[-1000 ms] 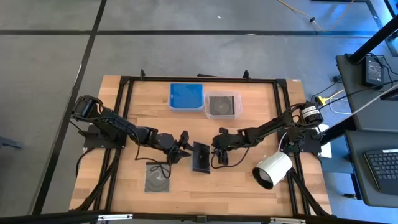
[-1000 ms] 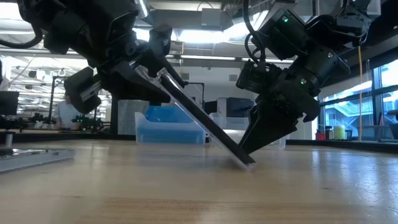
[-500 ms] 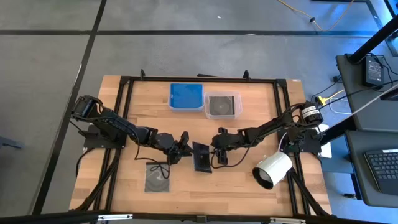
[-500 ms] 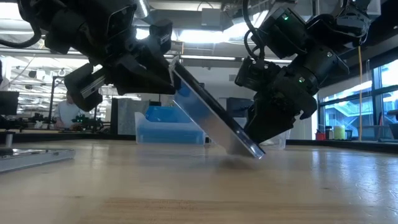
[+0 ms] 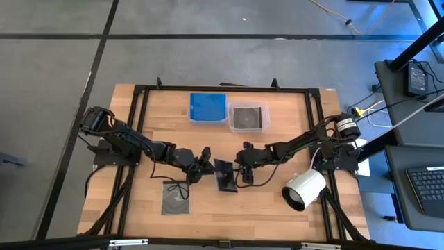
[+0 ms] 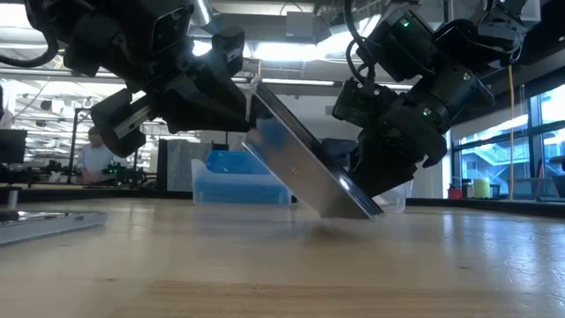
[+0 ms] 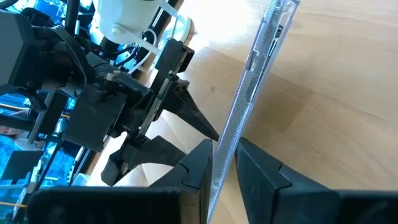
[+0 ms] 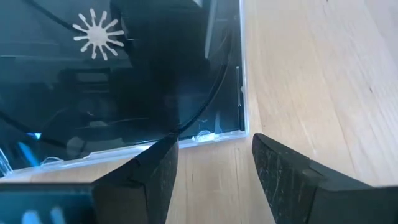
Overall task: Pick & place jewel cases by type
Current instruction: Put the right black CD case into the transparent bin
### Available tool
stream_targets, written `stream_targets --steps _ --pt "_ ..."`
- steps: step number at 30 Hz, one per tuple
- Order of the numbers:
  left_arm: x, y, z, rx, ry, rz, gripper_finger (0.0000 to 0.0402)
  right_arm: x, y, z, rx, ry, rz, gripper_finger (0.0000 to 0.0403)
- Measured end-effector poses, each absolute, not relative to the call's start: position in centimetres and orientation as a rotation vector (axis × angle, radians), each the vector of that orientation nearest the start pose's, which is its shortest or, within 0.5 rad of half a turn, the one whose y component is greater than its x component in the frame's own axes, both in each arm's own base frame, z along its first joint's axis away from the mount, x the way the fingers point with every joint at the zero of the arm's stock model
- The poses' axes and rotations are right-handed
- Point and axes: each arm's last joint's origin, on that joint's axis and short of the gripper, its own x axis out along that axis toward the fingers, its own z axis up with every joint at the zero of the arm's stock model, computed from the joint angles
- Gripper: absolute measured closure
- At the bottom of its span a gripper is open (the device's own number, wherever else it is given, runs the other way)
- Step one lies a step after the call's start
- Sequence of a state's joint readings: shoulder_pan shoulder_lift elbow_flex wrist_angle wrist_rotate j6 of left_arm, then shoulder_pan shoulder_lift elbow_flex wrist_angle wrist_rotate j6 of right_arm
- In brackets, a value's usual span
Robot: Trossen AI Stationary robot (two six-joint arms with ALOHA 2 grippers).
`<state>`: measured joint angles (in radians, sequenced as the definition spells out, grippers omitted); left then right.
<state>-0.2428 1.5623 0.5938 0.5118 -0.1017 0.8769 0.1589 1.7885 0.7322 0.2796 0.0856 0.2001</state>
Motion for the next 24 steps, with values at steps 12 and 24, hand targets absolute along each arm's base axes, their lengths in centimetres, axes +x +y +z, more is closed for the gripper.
stream_targets --steps 12,24 --pt "27.9 -6.6 14.7 0.903 0.490 -0.362 0.0352 31.5 4.6 11.0 0.017 0.771 -0.062 0.0193" --pt "27.9 -6.5 14.6 0.915 0.515 -0.321 0.0355 31.6 4.4 11.1 -0.026 0.745 -0.116 0.0193"
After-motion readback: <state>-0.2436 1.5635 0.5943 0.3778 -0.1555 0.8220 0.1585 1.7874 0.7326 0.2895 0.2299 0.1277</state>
